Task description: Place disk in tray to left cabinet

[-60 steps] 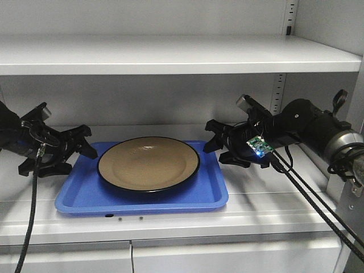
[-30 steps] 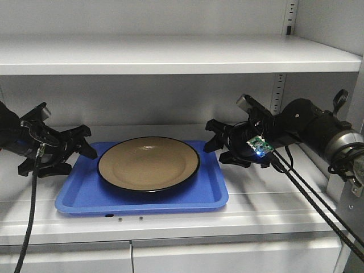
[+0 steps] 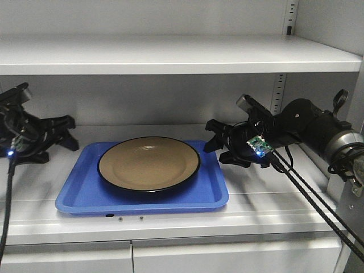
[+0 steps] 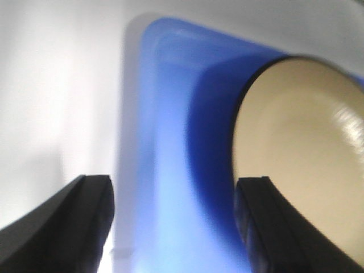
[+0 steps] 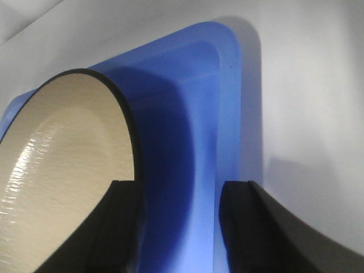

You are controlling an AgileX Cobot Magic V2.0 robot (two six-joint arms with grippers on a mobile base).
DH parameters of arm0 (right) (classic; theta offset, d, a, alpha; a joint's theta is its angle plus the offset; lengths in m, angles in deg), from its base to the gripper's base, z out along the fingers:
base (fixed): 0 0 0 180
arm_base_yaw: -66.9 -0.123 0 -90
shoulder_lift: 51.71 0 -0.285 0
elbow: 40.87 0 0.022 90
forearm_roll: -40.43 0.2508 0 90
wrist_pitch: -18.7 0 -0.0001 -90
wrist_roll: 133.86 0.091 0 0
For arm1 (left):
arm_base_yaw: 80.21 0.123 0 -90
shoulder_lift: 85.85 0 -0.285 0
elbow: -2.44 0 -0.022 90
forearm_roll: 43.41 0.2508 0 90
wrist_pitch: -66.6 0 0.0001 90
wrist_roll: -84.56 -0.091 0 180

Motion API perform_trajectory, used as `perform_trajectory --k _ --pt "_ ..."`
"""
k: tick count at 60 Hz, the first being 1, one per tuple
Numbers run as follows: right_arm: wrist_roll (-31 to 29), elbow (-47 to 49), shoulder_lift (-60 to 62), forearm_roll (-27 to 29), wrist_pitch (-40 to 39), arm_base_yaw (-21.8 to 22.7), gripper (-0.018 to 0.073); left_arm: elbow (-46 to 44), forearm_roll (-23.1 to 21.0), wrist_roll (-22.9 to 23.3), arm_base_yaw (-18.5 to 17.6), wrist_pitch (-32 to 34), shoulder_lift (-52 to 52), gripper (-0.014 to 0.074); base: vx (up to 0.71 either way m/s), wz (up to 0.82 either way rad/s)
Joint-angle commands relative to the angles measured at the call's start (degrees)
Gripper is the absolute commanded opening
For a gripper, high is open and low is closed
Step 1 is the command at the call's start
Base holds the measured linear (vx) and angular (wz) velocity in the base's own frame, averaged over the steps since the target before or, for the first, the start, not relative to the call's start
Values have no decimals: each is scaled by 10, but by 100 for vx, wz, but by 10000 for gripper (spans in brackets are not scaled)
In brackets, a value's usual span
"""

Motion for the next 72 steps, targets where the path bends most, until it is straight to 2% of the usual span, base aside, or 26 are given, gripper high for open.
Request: perform_trajectory --k 1,16,24,27,33,48,54,64,65,72 --pt "-2 18 42 19 -32 4 388 56 22 0 -1 67 -83 559 0 0" --pt "-2 18 42 19 -32 4 388 387 40 -1 -1 290 -290 480 0 0" --pt "-2 18 42 19 -32 4 388 527 60 -1 -1 358 -403 412 0 0" --pt "-2 18 42 19 -32 4 388 567 81 -1 -1 375 -448 386 0 0" --pt "-2 18 42 19 -32 4 388 648 114 -1 -1 398 -533 325 0 0" --pt "-2 18 42 19 -32 4 388 812 121 -1 -1 422 -733 153 0 0" --pt "-2 18 42 19 -32 4 388 862 144 -1 -1 421 -810 107 0 0" --pt "-2 18 42 19 -32 4 388 944 153 -1 -1 420 -934 60 0 0" --pt "-2 18 42 19 -32 4 388 1057 153 3 -1 404 -1049 41 0 0" --pt "-5 18 42 17 -31 4 388 1057 153 3 -1 404 -1049 41 0 0"
